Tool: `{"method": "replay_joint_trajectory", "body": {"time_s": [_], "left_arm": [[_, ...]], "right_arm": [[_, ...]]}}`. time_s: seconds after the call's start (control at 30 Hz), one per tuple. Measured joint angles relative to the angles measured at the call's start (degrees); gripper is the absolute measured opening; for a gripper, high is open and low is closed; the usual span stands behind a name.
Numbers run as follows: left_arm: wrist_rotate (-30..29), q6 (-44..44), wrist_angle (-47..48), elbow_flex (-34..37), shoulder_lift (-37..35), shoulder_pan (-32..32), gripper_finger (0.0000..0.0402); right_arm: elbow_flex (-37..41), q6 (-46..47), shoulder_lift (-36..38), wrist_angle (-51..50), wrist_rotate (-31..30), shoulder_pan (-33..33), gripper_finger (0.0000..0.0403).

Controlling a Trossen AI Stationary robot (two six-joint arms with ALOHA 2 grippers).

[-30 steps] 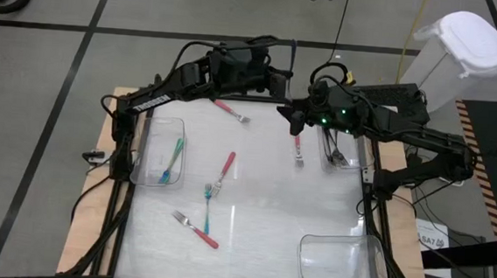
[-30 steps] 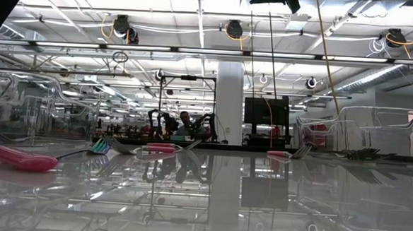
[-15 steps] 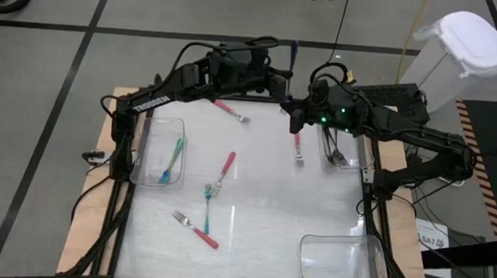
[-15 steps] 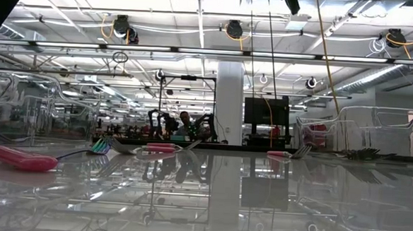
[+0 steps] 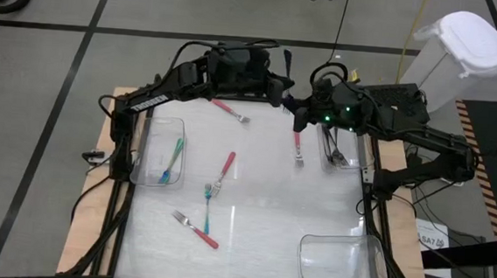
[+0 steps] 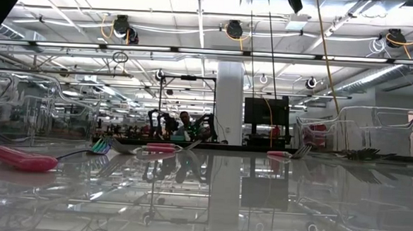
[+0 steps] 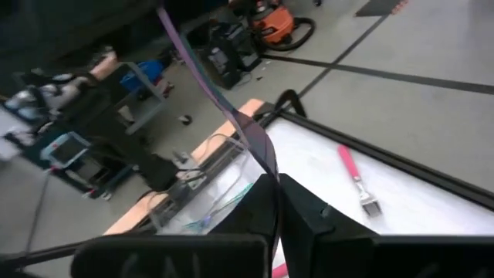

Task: Sort silverware by color (type)
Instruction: Put the blue fork into the left transparent bin

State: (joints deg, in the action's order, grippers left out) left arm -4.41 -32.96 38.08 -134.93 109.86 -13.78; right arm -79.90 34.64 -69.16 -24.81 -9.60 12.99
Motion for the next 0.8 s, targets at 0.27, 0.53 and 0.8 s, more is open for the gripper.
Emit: {"method": "replay_joint_trajectory", "body": {"time_s": [0.27,0.53,0.8], "left_arm": [[10.2,2.5,-1.4,-0.1,-3.5,-3.2,0.0112],[28.1,4.4,-1.5,0.0,-6.8,-8.8,0.0113],[34.8,10.1,-1.6,-0.1,-10.4,-12.3,0.0113]], "right_arm": [[0.0,2.0,1.3,1.1,8.0,1.9,0.0001],[0.0,3.1,1.4,4.9,14.1,2.1,0.0001],[0.0,5.3,0.7,10.0,17.6,1.9,0.0000]]}}
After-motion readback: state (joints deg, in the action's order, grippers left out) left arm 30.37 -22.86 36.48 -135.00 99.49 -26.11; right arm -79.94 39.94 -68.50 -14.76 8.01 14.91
